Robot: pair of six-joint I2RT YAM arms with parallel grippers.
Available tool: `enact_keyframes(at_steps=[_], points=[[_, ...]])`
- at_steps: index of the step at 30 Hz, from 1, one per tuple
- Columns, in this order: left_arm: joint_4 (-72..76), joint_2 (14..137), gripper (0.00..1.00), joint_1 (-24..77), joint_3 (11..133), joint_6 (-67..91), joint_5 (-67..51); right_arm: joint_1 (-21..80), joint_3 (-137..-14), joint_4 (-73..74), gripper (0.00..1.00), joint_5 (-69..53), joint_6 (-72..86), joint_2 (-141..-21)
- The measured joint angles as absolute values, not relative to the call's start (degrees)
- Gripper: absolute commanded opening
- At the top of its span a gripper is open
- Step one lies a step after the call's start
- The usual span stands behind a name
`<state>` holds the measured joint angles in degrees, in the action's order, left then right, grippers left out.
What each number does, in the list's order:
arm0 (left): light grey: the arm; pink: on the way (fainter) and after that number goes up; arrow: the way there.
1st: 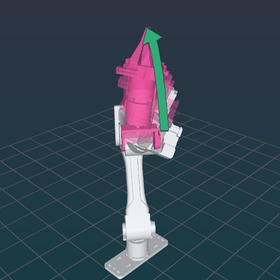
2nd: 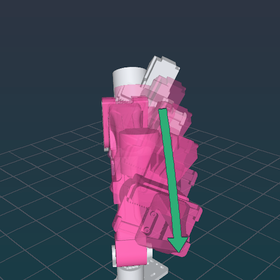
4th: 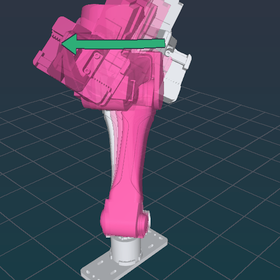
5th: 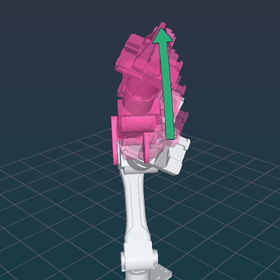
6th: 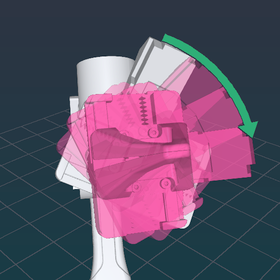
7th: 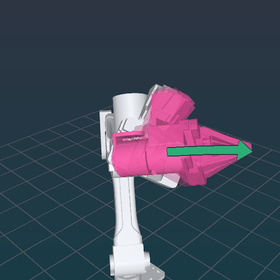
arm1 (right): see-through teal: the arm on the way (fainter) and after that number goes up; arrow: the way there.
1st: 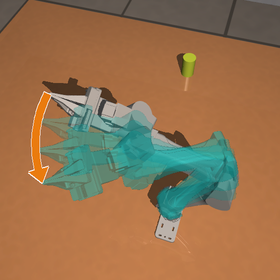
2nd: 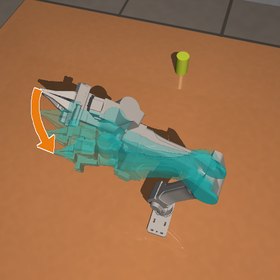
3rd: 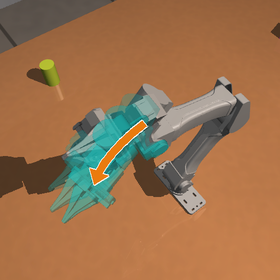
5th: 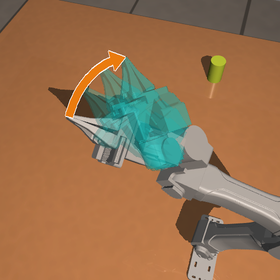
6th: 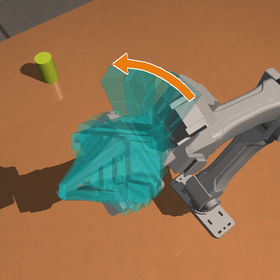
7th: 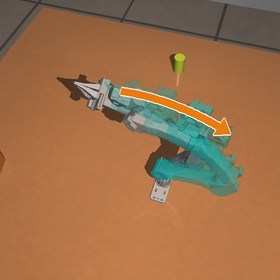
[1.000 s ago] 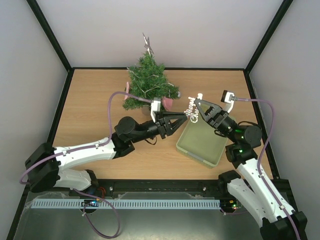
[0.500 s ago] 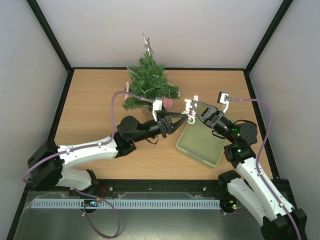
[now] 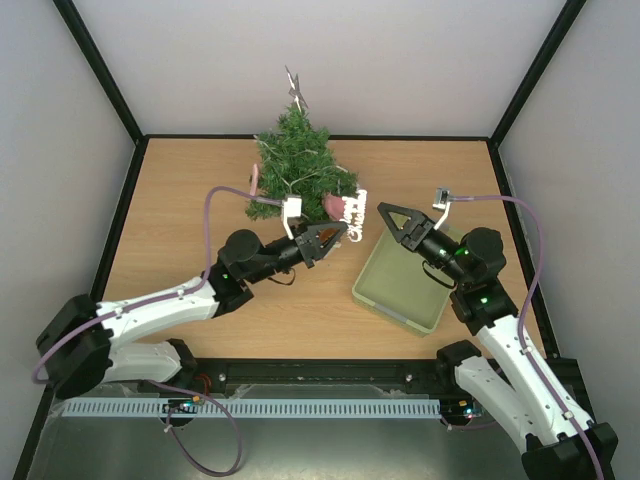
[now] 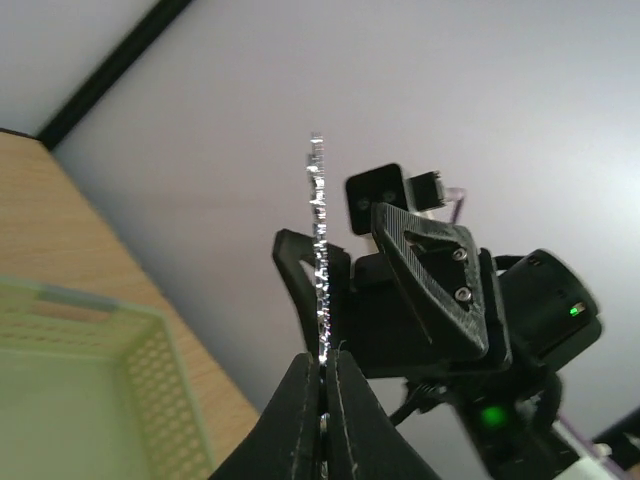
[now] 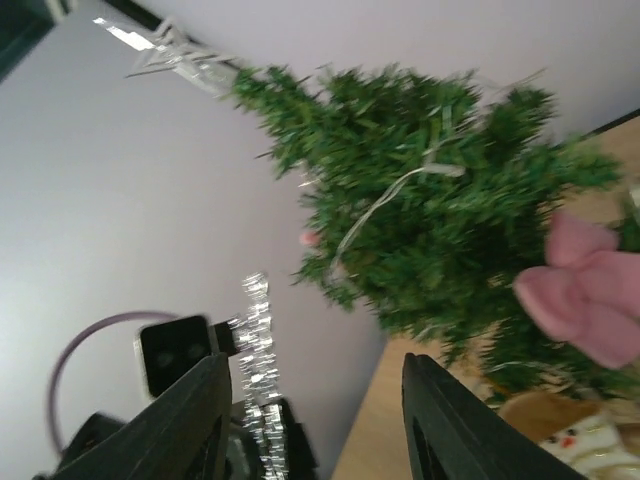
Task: Decorate the small christmas tree
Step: Move the storage box to the center of the board.
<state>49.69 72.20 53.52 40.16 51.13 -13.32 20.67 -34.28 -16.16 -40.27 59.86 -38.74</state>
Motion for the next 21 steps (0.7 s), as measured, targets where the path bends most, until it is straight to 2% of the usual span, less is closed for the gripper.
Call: enact_keyframes(at_steps=[5, 10, 12, 21], points=[[38.68, 64.25, 0.02, 52.25, 38.68, 46.35, -10.68, 20.67, -35.57, -6.44, 0.38, -31.2, 56.31, -38.89], [23.14, 55.02, 0.02, 51.62, 38.89, 39.11, -6.52, 20.67, -36.84, 3.53, 0.18, -17.67, 52.56, -45.45], [18.11, 52.25, 0.02, 50.26, 38.96, 37.34, -6.02, 20.67, -37.45, 5.98, 0.13, -13.06, 50.37, -49.67], [-0.3, 41.95, 0.02, 27.42, 38.96, 34.89, -10.81, 17.34, -37.8, 8.29, 0.03, -1.39, 41.58, -67.59]])
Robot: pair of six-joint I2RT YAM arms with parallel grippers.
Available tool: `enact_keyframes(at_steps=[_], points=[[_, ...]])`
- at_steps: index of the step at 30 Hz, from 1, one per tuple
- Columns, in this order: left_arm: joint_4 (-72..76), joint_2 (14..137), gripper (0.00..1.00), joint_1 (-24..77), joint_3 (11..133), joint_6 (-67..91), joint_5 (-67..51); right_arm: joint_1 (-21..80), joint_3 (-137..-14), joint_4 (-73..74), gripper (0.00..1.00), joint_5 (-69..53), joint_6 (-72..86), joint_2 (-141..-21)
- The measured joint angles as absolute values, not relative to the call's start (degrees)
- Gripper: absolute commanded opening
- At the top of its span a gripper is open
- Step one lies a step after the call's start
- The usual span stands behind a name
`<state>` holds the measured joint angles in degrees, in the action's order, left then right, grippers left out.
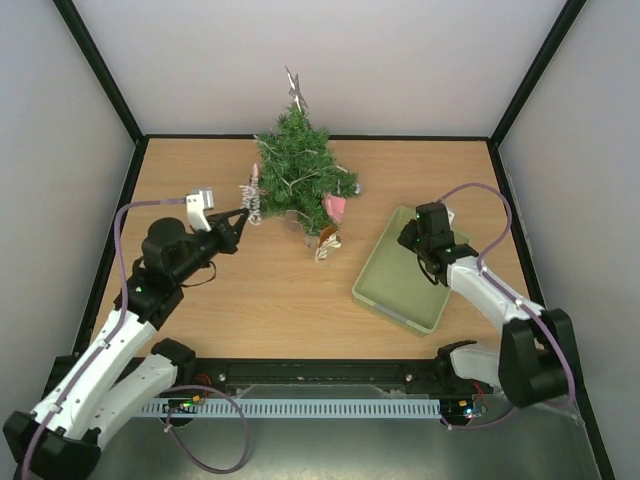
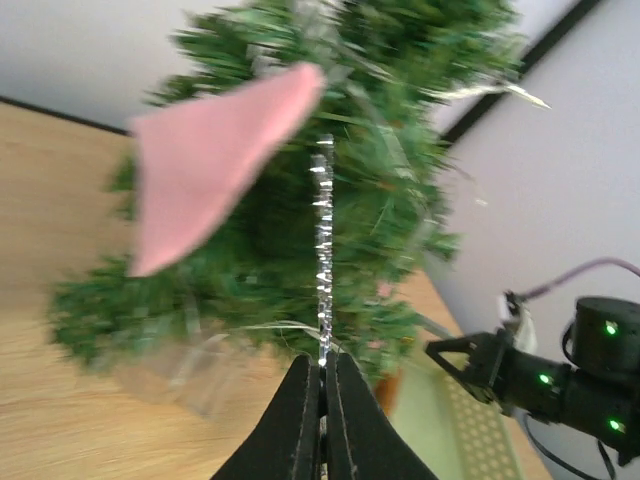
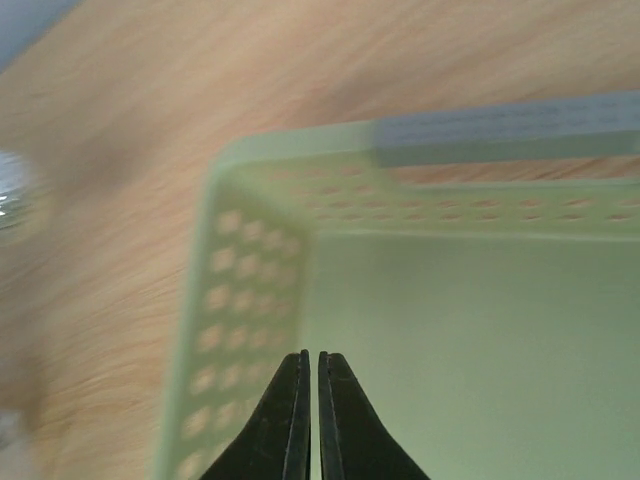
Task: Decorate the small christmas tree
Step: Move the storage box to the center of the board.
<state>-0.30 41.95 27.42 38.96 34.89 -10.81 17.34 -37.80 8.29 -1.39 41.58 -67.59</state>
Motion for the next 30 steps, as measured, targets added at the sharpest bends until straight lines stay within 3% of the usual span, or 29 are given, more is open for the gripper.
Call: enact_keyframes(at_steps=[9, 21, 30], points=[[-4.43, 41.5, 0.02, 7.9, 35.35, 35.0, -21.34, 9.45, -40.53, 7.86, 0.02, 3.22, 34.85, -81.41], [1.17, 50.02, 0.02, 3.16, 32.75, 35.64, -24.51, 8.49, -48.45, 0.91, 0.03, 10.04, 23.49, -92.07], [12.27, 63.48, 0.03, 2.63, 30.76, 39.66, -27.57, 7.88, -57.69, -2.15, 0.06, 9.78, 15.44, -101.38]])
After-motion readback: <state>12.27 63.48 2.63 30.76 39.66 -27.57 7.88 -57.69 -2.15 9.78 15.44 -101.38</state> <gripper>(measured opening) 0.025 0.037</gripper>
